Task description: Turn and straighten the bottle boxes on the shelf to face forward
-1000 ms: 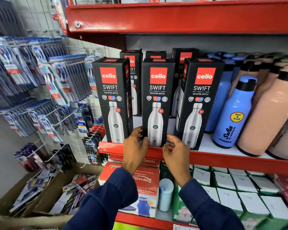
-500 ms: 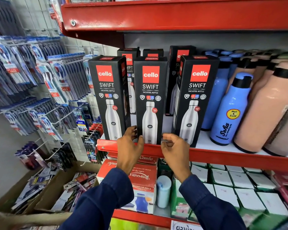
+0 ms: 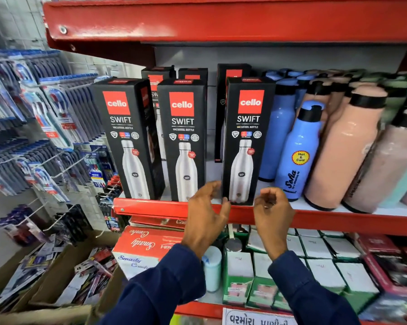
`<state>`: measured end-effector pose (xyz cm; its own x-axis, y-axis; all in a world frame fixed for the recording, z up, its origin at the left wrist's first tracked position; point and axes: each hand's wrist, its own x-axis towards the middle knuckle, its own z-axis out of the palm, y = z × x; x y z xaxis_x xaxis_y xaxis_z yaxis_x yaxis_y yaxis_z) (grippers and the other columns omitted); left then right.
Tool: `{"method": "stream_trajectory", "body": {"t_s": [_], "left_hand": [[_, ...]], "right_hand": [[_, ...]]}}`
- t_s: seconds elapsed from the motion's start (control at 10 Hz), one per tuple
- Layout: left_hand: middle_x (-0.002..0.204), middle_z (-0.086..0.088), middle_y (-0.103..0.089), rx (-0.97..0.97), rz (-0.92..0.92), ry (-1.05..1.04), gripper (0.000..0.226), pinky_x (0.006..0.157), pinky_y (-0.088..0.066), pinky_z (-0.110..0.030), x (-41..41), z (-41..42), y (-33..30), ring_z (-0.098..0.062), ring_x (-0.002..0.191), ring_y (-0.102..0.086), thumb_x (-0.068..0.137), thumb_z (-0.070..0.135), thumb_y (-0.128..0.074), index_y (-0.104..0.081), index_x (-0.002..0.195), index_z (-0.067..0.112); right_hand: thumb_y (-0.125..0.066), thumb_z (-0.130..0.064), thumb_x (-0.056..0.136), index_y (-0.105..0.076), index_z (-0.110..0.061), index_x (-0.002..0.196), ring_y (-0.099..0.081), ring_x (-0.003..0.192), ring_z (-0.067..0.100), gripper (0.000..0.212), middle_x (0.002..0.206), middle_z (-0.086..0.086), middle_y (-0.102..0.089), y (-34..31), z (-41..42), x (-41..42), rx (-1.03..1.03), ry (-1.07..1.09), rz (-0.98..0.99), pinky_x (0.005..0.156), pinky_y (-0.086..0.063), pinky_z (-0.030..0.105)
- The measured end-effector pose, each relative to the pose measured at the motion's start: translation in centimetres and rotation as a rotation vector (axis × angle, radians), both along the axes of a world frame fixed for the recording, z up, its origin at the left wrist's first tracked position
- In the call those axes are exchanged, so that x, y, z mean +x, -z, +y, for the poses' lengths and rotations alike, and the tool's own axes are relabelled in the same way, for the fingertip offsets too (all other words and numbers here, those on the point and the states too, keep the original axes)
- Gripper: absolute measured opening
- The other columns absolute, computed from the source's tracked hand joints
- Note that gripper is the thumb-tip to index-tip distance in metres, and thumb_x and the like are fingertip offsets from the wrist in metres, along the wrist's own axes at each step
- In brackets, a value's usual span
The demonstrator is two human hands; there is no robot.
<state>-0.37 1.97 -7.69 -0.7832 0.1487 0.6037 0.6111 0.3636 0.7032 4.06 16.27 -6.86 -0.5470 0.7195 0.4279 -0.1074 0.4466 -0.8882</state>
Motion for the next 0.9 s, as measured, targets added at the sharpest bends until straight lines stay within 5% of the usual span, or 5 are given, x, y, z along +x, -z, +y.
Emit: {"method": "stream_trajectory", "body": {"t_s": [0.1, 0.2, 0.5, 0.7, 0.9], "left_hand": [[0.132, -0.007, -0.069, -0.078, -0.081, 0.003, 0.06, 0.095, -0.039, -0.007, -0.4, 1.3, -0.1, -0.01, 0.115, -0.064, 0.088, 0.02, -0.069, -0.05, 0.144, 0.009], [0.128, -0.012, -0.071, -0.061, -0.108, -0.004, 0.064, 0.08, -0.029, 0.012, -0.6, 2.1, -0.2, -0.005, 0.106, -0.064, 0.086, 0.015, -0.071, -0.047, 0.144, 0.004], [0.104, 0.007, -0.066, -0.054, -0.191, -0.002, 0.059, 0.084, -0.052, -0.013, -1.3, 2.1, -0.1, -0.011, 0.095, -0.069, 0.087, 0.011, -0.068, -0.048, 0.143, 0.014], [0.111, 0.005, -0.064, -0.045, -0.18, -0.033, 0.057, 0.073, -0.039, 0.008, -1.0, 1.8, 0.0, -0.011, 0.096, -0.063, 0.086, 0.01, -0.069, -0.051, 0.14, 0.01], [0.133, -0.012, -0.069, -0.095, -0.219, -0.049, 0.063, 0.092, -0.048, -0.017, -0.5, 1.3, -0.8, -0.022, 0.117, -0.069, 0.09, 0.021, -0.068, -0.046, 0.147, 0.011]], "right_hand": [[-0.063, 0.002, 0.08, -0.06, -0.005, 0.113, -0.066, 0.097, 0.026, 0.033, 0.109, 0.012, -0.069, 0.1, 1.0, -0.6, 0.034, -0.085, -0.131, 0.087, -0.05, 0.029], [-0.059, 0.002, 0.082, -0.057, -0.005, 0.125, -0.066, 0.109, 0.024, 0.043, 0.123, 0.012, -0.067, -0.1, 1.4, -0.7, 0.057, -0.175, -0.174, 0.096, -0.05, 0.032], [-0.061, 0.0, 0.082, -0.064, -0.006, 0.122, -0.07, 0.105, 0.019, 0.04, 0.117, 0.007, -0.073, -0.4, 1.3, 0.1, 0.128, -0.245, -0.228, 0.094, -0.056, 0.035], [-0.064, -0.003, 0.082, -0.067, -0.008, 0.117, -0.071, 0.097, 0.014, 0.036, 0.111, 0.004, -0.075, -0.3, 1.3, 0.5, 0.13, -0.233, -0.234, 0.082, -0.047, 0.013], [-0.066, -0.007, 0.083, -0.066, -0.01, 0.119, -0.071, 0.095, 0.014, 0.037, 0.115, 0.003, -0.073, -1.0, 1.2, 1.3, 0.059, -0.213, -0.2, 0.083, -0.049, 0.018]]}}
